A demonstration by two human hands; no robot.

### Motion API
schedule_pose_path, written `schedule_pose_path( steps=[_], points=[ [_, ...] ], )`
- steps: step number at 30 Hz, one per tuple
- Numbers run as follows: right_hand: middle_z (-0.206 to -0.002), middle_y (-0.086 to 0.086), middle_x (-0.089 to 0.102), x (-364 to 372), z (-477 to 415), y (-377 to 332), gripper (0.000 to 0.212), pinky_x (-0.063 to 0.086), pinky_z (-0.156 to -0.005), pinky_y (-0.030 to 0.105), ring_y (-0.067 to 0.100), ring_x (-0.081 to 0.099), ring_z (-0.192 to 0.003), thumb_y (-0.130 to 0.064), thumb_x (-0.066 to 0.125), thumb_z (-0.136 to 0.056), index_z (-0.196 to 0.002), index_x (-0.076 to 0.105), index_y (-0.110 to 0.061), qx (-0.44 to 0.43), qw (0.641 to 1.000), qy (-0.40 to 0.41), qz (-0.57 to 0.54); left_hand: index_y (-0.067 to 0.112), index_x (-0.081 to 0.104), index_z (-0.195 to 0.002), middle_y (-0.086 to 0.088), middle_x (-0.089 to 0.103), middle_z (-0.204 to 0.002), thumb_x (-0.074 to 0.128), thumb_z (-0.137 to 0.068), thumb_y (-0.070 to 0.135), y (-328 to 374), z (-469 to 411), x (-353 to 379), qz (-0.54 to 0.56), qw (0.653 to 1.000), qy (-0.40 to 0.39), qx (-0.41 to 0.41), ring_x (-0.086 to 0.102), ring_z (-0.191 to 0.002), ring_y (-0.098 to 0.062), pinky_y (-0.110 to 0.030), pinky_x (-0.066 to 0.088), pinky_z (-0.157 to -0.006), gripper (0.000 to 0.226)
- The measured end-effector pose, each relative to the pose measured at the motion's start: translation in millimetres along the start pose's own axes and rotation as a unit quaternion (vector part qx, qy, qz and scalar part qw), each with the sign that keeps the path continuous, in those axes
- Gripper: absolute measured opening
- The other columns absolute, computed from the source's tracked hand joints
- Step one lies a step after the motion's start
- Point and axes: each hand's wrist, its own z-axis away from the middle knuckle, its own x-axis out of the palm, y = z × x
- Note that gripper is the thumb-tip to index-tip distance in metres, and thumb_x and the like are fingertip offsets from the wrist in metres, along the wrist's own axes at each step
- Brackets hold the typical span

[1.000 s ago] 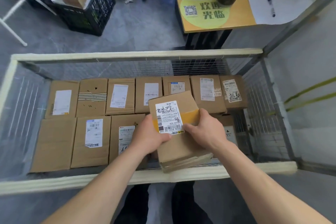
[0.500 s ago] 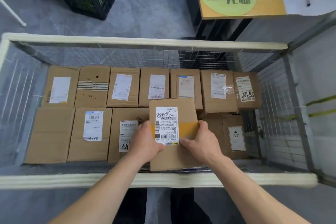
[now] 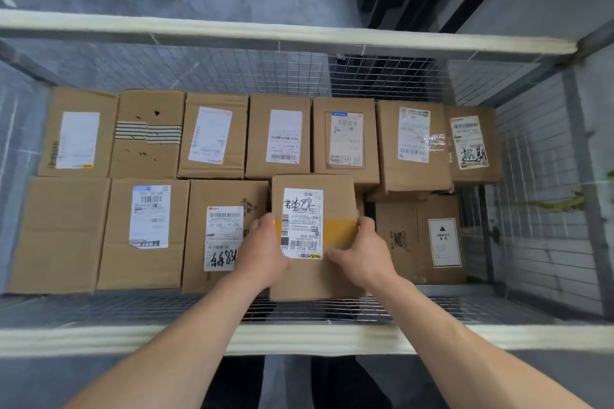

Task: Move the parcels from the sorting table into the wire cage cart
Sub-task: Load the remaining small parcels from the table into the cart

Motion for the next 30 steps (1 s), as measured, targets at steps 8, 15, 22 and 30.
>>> schedule_pose_path(
  steps=[8,15,22,30],
  points=[
    [-0.11,0.001,0.056,27.0,-31.0,13.3,0.073,0.044,-0.077,0.033,0.021,0.053,-0.092,-0.023,0.075,-0.086,-0.143,0.029,-0.017,-0.002,0.999,-0.039,0.013,0.009,0.043,-0.129,-0.011,0.044,-0.134,0.072,-0.083,0.006,-17.9,-30.6,13.2,-0.07,0.997,-0.011,0.002,0.06,-0.091,-0.023,-0.038,0.055,-0.081,0.055],
    [-0.111,0.004,0.061,45.8,-52.5,24.2,0.083,0.052,-0.08,0.04,0.026,0.062,-0.096,-0.024,0.072,-0.089,-0.15,0.017,-0.019,-0.001,0.996,-0.06,0.062,0.001,0.03,-0.144,-0.019,0.038,-0.14,0.06,-0.087,-0.005,-26.1,-45.5,31.4,-0.125,0.992,-0.009,-0.014,0.062,-0.088,-0.023,-0.029,0.051,-0.073,0.065],
    [-0.121,0.006,0.06,43.2,-51.1,24.5,0.095,0.048,-0.076,0.033,0.024,0.061,-0.098,-0.035,0.069,-0.092,-0.157,0.003,-0.019,0.005,0.991,-0.076,0.113,0.001,0.015,-0.152,-0.022,0.031,-0.146,0.062,-0.087,-0.002,-26.1,-38.6,26.9,-0.189,0.981,-0.031,-0.007,0.06,-0.106,-0.027,-0.033,0.054,-0.088,0.08],
    [-0.113,0.001,0.061,-15.0,11.4,-27.1,0.038,0.055,-0.085,0.04,0.024,0.062,-0.1,-0.047,0.058,-0.091,-0.119,0.058,-0.022,-0.064,0.964,-0.059,0.25,0.016,0.041,-0.143,-0.002,0.044,-0.142,0.064,-0.09,0.05,20.1,7.2,-33.5,-0.283,0.953,-0.048,0.095,0.041,-0.13,-0.024,-0.041,0.047,-0.093,0.067]
  ],
)
